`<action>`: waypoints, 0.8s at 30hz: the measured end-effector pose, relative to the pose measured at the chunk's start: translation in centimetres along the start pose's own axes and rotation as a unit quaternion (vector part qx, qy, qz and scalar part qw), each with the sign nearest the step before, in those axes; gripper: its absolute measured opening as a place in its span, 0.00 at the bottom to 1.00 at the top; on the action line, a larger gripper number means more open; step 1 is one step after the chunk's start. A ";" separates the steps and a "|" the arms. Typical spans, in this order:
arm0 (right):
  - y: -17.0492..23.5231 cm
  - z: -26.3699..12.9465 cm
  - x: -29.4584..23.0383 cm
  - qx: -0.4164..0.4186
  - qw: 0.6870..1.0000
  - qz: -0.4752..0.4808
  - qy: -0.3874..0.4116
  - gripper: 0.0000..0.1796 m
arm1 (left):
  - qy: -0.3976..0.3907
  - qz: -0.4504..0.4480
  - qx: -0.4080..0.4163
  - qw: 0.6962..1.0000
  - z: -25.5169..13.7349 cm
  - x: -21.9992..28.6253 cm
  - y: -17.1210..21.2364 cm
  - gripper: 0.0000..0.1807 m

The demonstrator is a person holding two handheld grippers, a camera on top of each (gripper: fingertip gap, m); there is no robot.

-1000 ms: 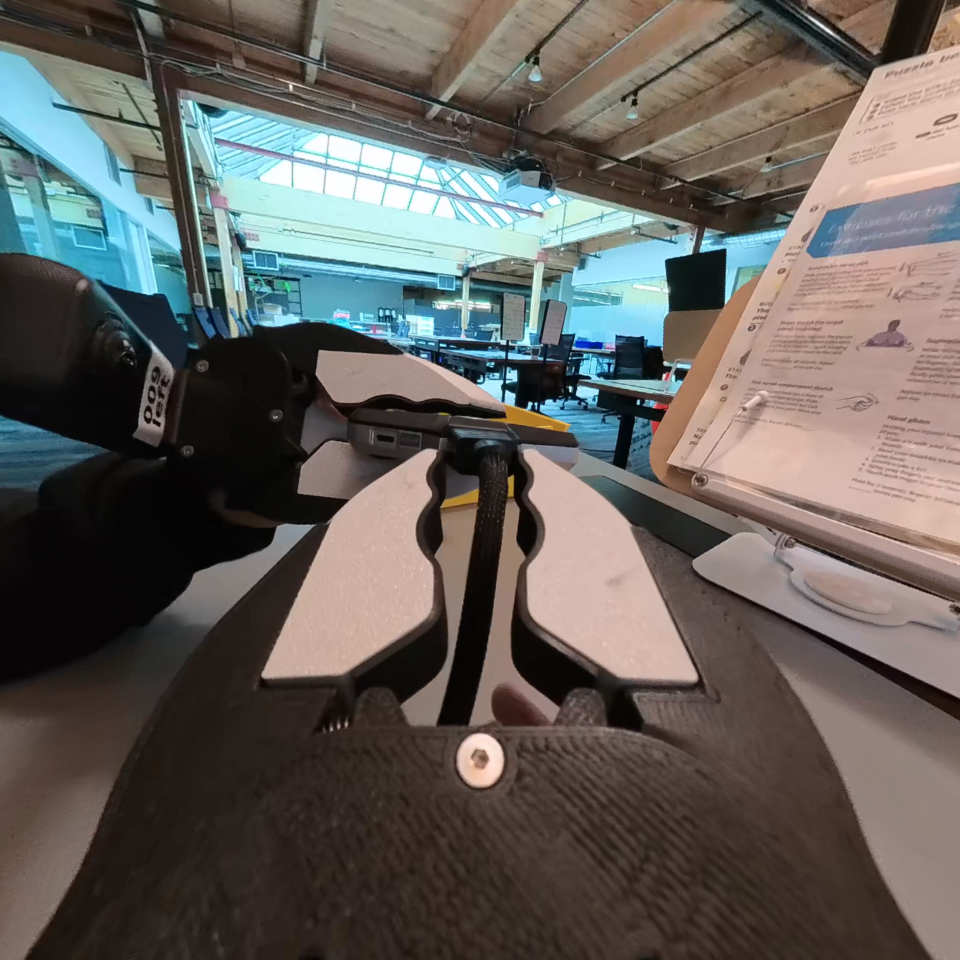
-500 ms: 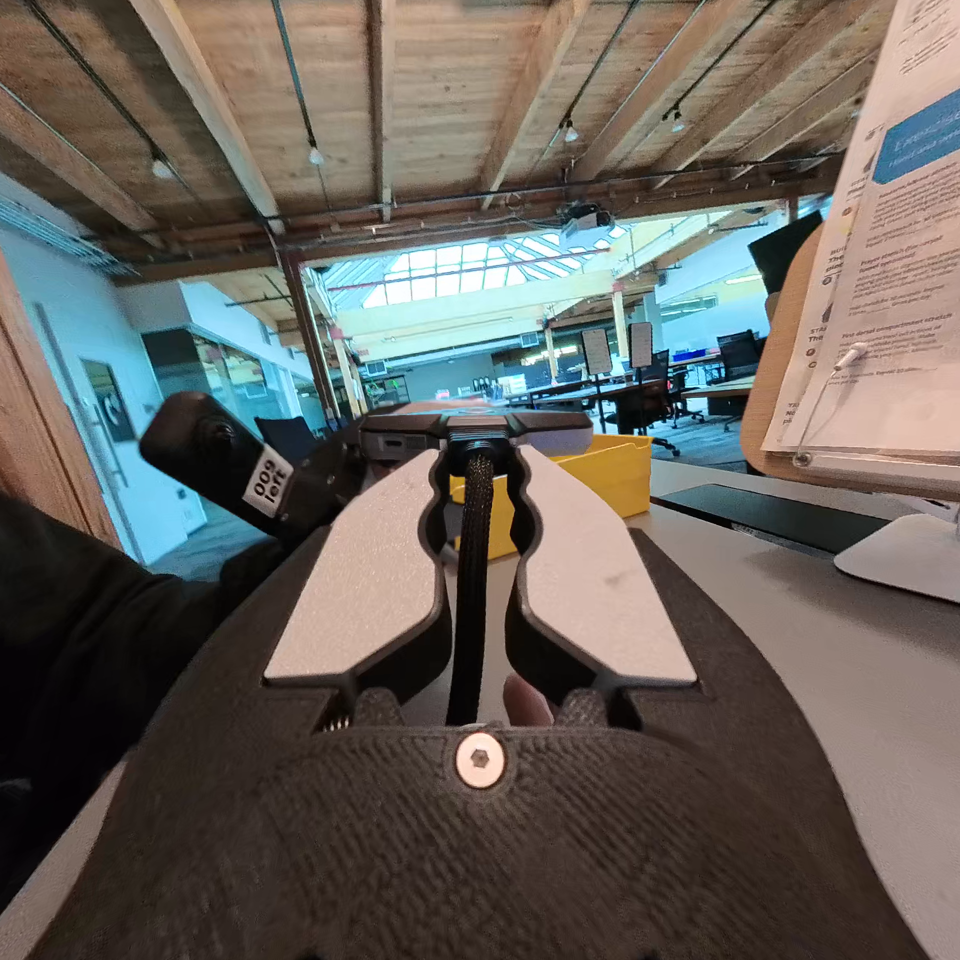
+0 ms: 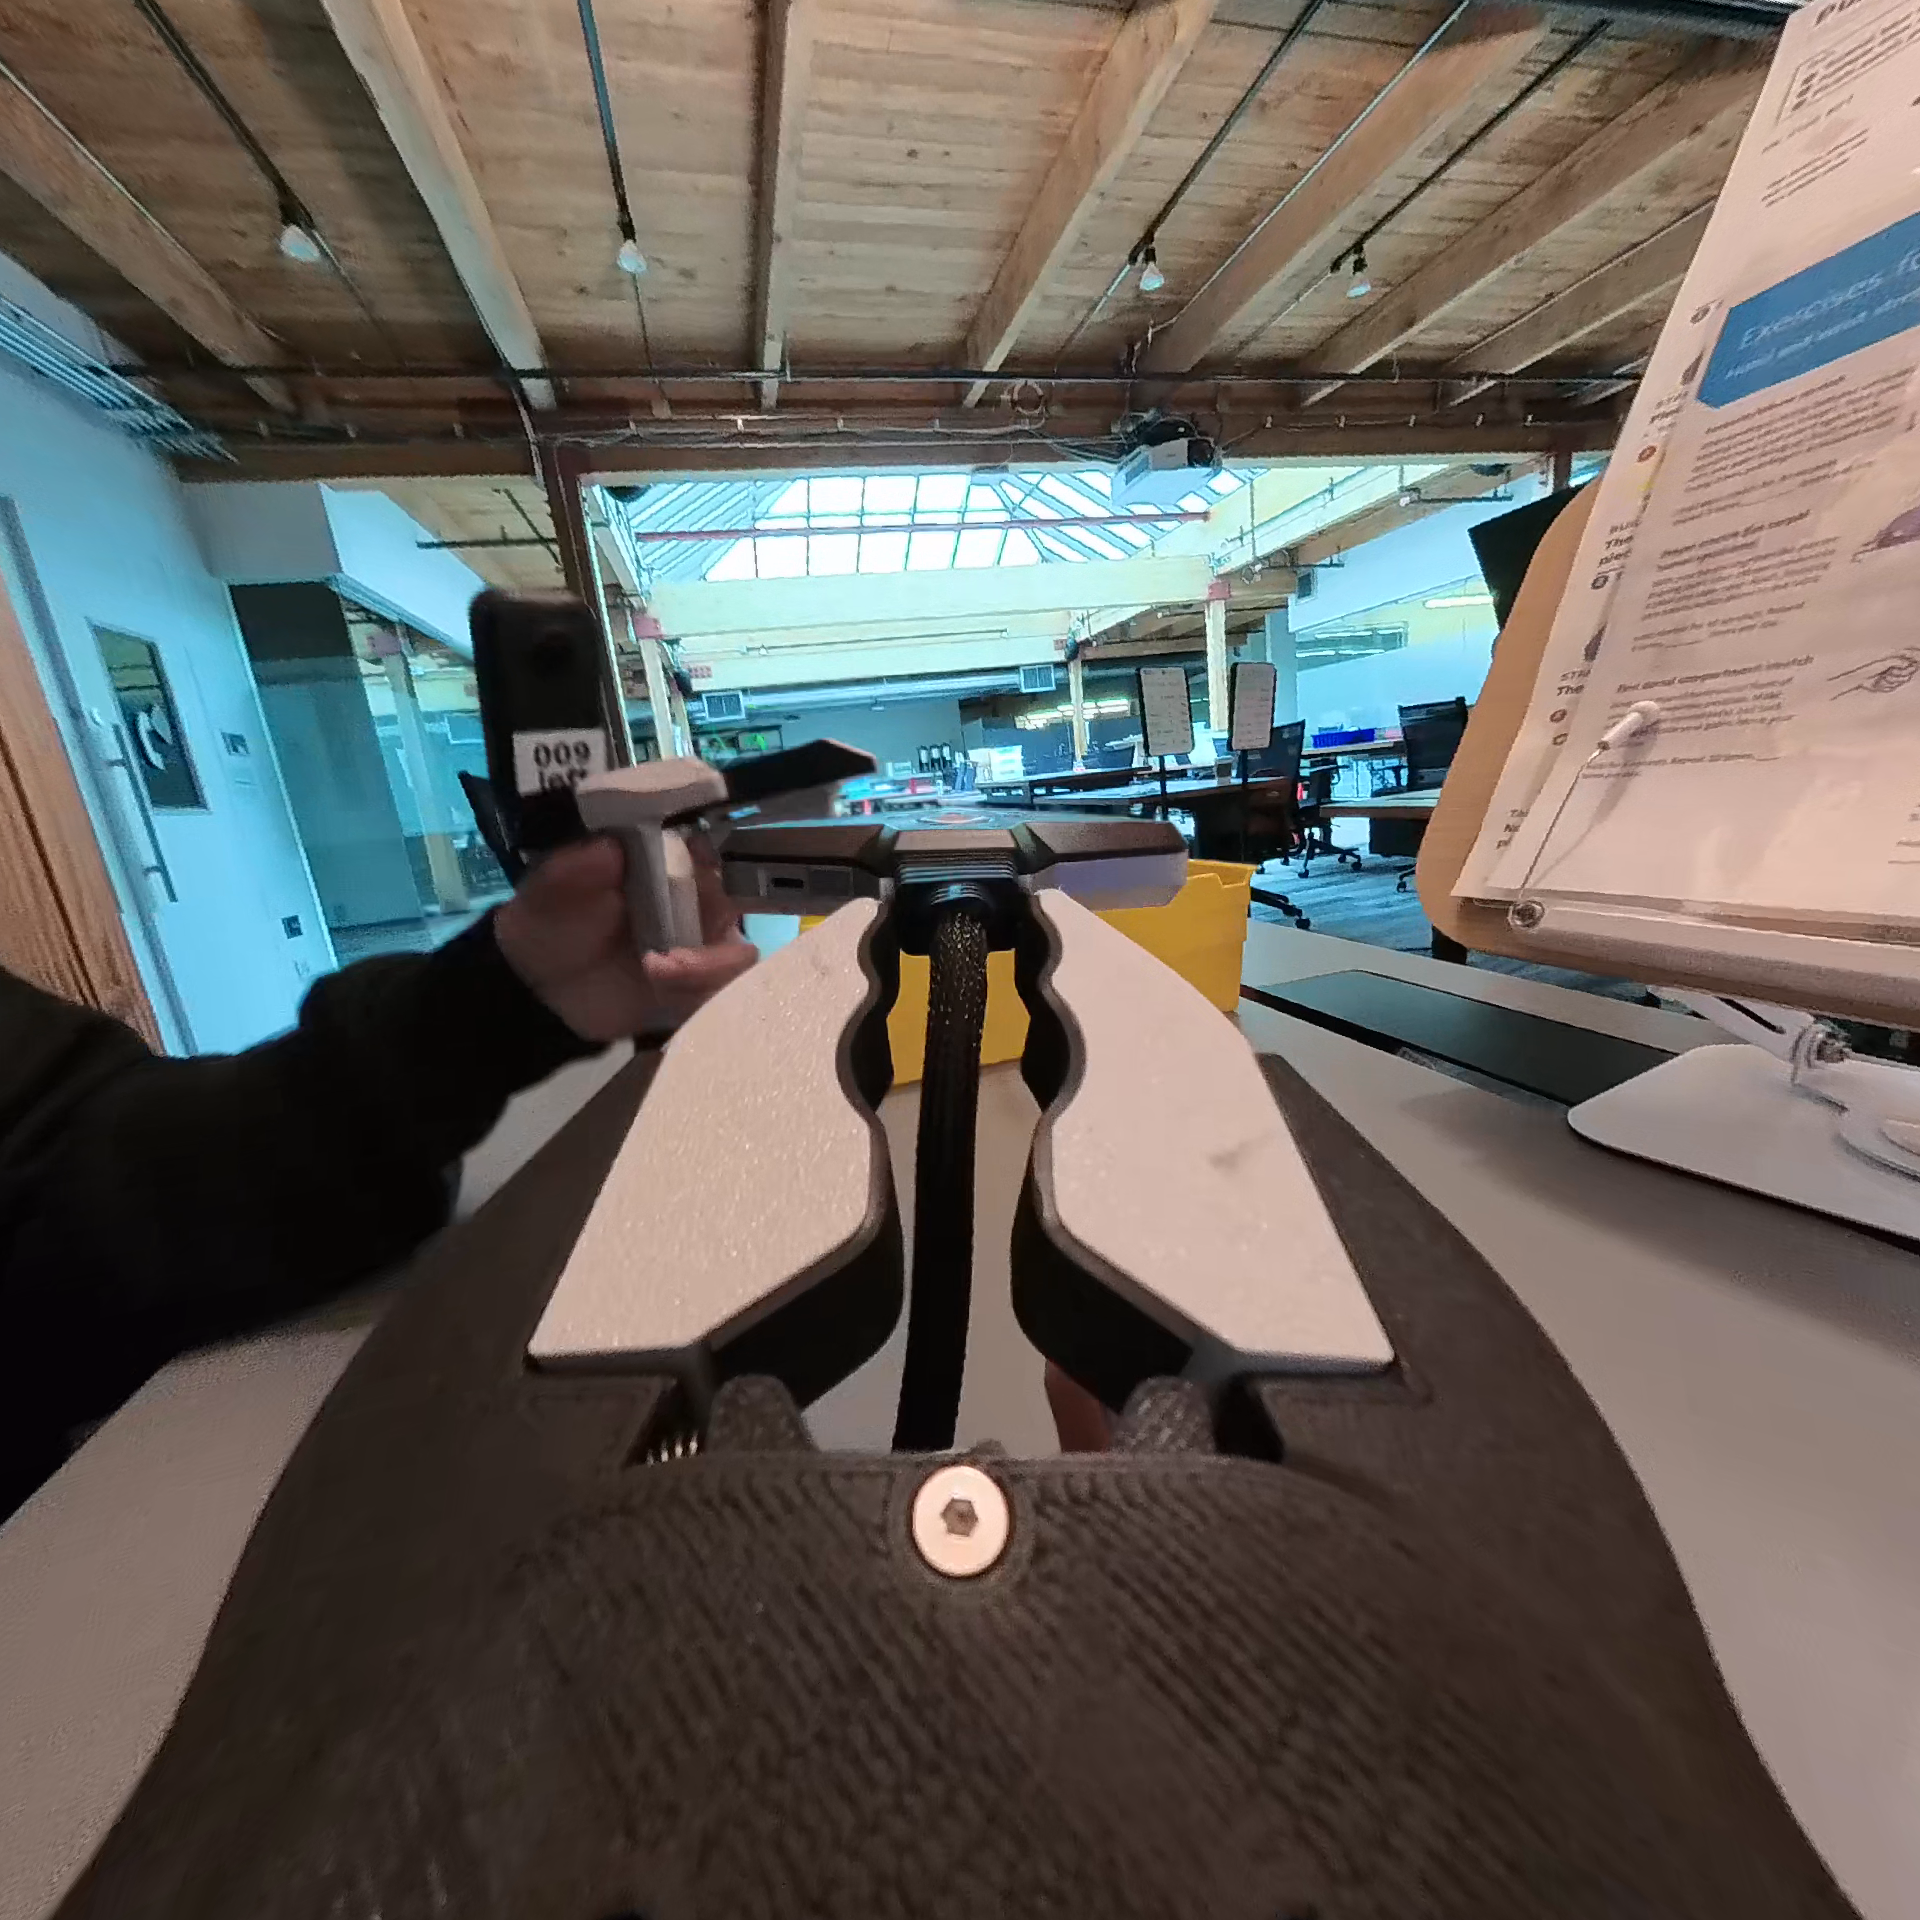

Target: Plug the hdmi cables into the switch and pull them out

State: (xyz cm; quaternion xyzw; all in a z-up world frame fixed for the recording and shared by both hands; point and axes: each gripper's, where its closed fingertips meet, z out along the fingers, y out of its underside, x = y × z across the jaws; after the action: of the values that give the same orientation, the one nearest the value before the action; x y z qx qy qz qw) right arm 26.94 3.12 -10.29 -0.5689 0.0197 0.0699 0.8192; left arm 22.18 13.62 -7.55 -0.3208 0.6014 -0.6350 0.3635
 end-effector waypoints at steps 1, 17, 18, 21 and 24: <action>0.2 0.0 0.1 -0.002 1.000 0.001 0.003 0.12 | -0.032 0.000 -0.026 0.999 -1.1 -1.5 -0.2 0.29; 1.7 0.3 0.3 -0.020 1.000 0.010 0.001 0.12 | -0.174 -0.290 -0.399 0.853 -16.3 -19.1 9.0 0.25; 1.7 0.2 0.3 -0.022 1.000 0.009 0.001 0.12 | -0.146 -0.285 -0.412 0.853 -16.3 -18.3 9.1 0.24; 1.9 0.1 0.3 -0.024 1.000 0.010 0.003 0.12 | -0.105 -0.234 -0.461 0.850 -17.1 -16.6 8.9 0.23; 1.9 0.2 0.4 -0.025 1.000 0.009 0.005 0.12 | -0.079 -0.180 -0.516 0.834 -17.7 -14.4 9.2 0.21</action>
State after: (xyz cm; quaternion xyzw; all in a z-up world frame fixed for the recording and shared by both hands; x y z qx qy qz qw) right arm 27.09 4.01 -12.07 -0.5890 0.0276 0.0750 0.8042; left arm 15.55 35.14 -17.59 -0.6133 0.7428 -0.2590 0.0706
